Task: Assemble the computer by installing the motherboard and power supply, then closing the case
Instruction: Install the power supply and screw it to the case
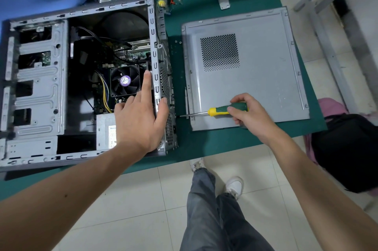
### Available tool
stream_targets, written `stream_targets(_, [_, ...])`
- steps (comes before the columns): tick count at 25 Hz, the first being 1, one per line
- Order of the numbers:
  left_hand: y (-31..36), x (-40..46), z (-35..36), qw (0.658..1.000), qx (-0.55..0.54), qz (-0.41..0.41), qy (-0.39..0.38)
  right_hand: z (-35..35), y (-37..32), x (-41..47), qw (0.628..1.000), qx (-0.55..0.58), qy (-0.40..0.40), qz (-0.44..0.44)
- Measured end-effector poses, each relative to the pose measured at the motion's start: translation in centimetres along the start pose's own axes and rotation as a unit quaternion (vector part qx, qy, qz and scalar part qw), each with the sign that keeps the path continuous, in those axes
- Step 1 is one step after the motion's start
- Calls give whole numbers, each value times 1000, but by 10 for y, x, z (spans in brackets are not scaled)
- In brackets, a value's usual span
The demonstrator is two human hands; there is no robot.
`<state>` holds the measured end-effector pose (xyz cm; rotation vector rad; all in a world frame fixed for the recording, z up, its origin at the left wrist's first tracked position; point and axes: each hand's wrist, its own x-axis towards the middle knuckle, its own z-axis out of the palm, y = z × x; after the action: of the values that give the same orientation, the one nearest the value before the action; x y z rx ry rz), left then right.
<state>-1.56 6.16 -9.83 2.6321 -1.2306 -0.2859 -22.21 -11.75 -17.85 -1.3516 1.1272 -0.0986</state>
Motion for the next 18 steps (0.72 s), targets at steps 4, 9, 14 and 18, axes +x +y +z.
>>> stream_targets(4, [0,1,2,1000,2,0,0,2,-3,2,994,-82,42,67])
stream_targets(9, [2,0,0,1000,-5,-2,2,-1,-5,-1,999,-28,1,31])
stream_targets(14, [0,1,2,1000,0,-3,1,2,2,0,995,-68,38,62])
stream_targets(18, [0,-1,1,1000,-2,-3,2,2,4,-6,995,-58,12,76])
